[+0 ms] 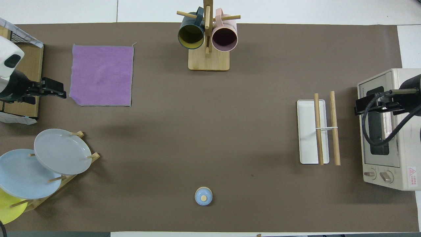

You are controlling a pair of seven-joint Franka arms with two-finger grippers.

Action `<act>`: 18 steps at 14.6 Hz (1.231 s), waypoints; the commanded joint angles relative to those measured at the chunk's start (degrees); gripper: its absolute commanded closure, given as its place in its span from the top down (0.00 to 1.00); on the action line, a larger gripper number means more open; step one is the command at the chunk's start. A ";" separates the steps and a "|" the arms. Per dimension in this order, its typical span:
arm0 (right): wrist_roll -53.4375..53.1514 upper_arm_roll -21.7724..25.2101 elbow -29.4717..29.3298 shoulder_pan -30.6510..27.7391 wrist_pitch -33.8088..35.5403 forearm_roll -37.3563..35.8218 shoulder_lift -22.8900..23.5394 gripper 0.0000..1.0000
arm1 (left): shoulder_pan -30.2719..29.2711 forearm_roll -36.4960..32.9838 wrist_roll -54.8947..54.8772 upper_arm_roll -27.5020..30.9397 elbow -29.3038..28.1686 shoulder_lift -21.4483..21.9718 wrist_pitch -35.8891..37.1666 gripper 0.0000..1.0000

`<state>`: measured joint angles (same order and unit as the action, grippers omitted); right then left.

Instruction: Fold towel and hang on rack

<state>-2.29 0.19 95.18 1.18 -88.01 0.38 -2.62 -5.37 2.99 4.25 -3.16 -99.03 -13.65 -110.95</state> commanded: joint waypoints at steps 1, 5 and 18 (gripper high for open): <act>1.15 -0.36 5.79 -0.57 -3.81 3.91 -3.35 1.00 | -2.88 0.97 -0.99 -0.35 -0.71 -4.54 -6.53 1.00; 0.89 -0.45 12.04 3.02 -11.82 6.74 -5.64 1.00 | -3.06 0.97 -1.35 -0.26 -4.76 -7.70 -16.39 1.00; 1.50 -0.45 15.91 6.20 -14.38 6.74 -6.78 1.00 | -5.52 6.24 2.43 -0.35 -7.06 -9.29 -16.75 0.66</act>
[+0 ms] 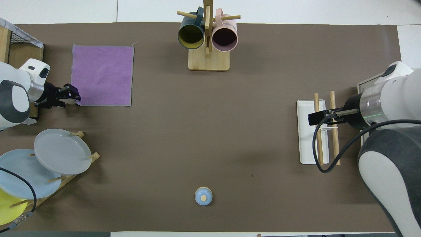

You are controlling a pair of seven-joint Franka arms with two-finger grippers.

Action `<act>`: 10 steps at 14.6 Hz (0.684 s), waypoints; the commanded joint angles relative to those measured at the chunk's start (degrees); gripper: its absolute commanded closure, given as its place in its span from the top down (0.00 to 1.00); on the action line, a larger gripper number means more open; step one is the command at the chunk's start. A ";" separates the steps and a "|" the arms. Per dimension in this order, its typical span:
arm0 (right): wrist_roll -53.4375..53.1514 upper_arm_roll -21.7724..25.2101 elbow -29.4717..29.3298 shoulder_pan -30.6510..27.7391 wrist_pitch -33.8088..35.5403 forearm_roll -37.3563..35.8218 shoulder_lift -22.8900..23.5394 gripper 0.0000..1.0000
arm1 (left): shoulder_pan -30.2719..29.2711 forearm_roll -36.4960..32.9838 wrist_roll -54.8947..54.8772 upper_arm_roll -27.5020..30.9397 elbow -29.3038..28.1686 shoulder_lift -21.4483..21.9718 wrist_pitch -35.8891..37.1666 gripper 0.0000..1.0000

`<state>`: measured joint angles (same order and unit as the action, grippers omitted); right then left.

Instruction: Fold towel and hang on rack

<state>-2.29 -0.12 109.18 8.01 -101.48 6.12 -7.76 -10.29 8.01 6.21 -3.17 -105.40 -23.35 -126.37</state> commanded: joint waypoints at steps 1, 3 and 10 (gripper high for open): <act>1.50 -0.14 1.92 -0.62 -0.82 1.00 -1.64 1.00 | -0.52 1.22 0.47 -0.34 -0.60 0.32 -1.34 0.61; 1.50 -0.14 1.92 -0.62 -0.91 1.09 -1.64 1.00 | -0.69 1.22 0.47 -0.26 -0.33 0.32 -1.25 0.55; 1.23 -0.23 2.36 -0.45 -1.08 1.09 -1.82 1.00 | -0.69 1.14 0.55 -0.26 1.42 0.06 -0.64 0.38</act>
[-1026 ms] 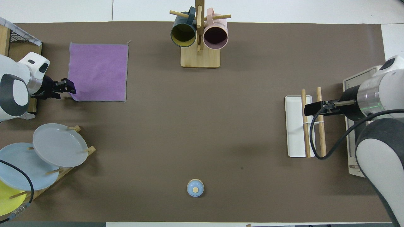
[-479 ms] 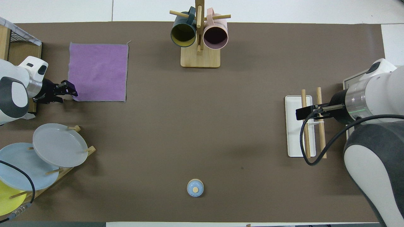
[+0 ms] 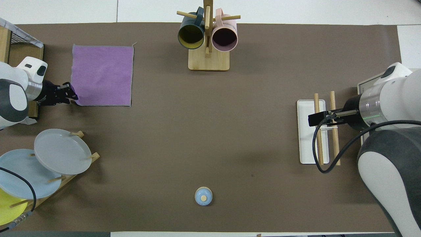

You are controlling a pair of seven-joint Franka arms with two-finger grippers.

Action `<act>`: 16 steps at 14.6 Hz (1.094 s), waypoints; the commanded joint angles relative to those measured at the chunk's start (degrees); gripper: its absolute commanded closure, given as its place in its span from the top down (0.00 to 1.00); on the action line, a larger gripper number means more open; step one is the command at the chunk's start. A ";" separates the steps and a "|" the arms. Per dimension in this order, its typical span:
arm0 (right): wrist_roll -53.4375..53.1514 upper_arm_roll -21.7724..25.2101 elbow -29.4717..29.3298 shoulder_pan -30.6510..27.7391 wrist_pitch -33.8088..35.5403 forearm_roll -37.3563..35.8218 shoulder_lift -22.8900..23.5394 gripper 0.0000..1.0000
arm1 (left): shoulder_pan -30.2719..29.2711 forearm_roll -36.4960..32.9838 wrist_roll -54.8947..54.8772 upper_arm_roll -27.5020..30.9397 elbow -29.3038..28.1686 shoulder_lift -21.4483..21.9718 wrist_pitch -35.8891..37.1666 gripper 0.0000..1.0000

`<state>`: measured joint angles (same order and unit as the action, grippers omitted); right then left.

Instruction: Fold towel and hang on rack

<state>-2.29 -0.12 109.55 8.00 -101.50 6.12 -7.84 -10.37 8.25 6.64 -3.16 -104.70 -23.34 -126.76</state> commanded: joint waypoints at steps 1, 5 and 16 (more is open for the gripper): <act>1.23 -0.23 1.98 -0.44 -1.16 1.26 -1.74 1.00 | -0.62 0.89 0.12 -0.27 0.72 0.04 -0.42 0.38; 1.06 -0.23 1.98 -0.44 -1.42 1.70 -1.74 1.00 | -0.53 0.80 0.12 -0.27 0.46 -0.04 -1.38 0.24; 0.88 -0.23 1.98 0.53 -1.69 1.79 -1.74 1.00 | -0.01 0.54 0.74 -0.27 0.54 0.04 -1.39 0.00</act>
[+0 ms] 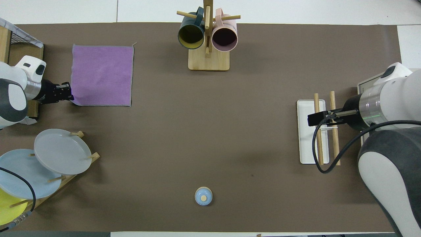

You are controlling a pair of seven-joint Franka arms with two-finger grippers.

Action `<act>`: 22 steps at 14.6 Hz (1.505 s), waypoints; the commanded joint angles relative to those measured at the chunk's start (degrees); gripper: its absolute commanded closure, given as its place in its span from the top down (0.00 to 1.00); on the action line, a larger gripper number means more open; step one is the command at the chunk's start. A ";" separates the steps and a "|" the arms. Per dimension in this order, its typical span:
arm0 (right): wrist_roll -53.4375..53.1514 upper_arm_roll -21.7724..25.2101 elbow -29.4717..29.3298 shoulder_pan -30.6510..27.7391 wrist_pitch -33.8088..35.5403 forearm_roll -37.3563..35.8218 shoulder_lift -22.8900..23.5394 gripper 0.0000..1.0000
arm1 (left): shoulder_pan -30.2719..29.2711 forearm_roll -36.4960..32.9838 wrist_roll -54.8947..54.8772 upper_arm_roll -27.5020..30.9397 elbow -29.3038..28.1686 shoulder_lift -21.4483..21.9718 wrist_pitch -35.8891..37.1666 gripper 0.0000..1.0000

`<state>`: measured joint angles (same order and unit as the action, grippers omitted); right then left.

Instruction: Fold towel and hang on rack

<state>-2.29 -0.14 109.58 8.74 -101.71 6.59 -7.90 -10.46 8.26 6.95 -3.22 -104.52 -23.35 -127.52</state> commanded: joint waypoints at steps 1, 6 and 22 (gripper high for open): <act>0.88 -0.12 1.95 -0.21 -1.47 1.32 -1.68 1.00 | 0.44 0.27 0.35 -0.21 0.63 0.32 -0.54 0.00; 0.88 -0.21 1.95 -0.21 -1.56 1.32 -1.68 1.00 | 8.14 -9.01 -6.47 -0.91 7.12 4.01 7.44 0.00; 0.88 -0.21 2.04 -0.12 -2.35 1.32 -1.68 1.00 | 20.49 -7.23 -2.63 -1.00 1.94 6.65 10.18 1.00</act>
<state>-2.29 -0.14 109.59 8.88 -102.45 6.60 -7.91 12.69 -4.08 7.14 -4.12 -106.14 -17.64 -121.82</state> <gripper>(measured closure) 0.000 0.692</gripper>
